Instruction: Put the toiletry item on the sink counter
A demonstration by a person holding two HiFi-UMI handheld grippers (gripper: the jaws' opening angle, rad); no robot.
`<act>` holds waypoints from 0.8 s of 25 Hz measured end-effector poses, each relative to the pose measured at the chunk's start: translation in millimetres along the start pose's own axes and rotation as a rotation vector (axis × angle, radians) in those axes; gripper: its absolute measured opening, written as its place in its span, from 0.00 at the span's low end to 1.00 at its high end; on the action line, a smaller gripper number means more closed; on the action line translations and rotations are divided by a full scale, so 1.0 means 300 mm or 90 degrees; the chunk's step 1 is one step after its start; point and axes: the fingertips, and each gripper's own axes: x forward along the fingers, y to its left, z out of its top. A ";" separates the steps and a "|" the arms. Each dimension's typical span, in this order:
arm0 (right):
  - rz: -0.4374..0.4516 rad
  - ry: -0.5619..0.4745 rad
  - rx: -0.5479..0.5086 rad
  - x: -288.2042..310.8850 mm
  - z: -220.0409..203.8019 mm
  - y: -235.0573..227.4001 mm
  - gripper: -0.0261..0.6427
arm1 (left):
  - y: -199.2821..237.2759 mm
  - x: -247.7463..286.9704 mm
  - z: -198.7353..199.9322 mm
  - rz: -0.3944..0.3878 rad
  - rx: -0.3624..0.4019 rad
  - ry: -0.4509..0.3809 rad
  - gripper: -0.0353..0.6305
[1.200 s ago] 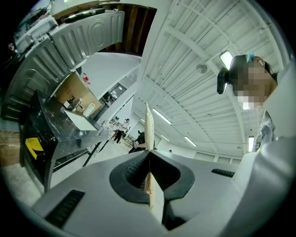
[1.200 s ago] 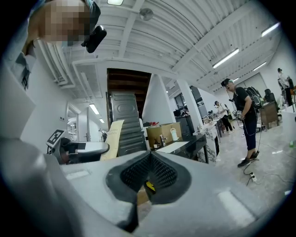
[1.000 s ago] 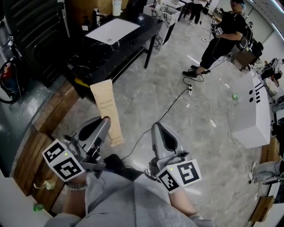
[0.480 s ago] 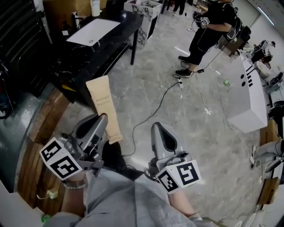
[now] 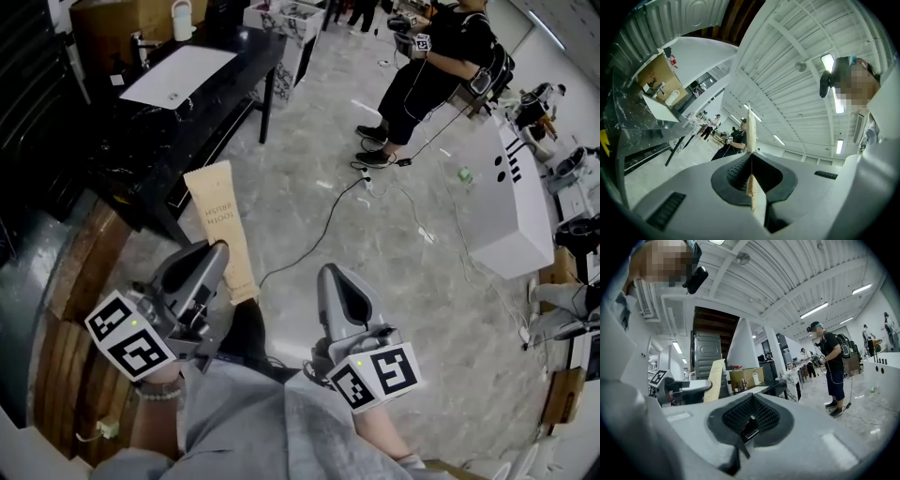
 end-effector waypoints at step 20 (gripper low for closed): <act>0.004 -0.010 -0.013 0.623 0.159 -0.257 0.04 | 0.416 0.466 0.288 -0.012 0.007 -0.004 0.06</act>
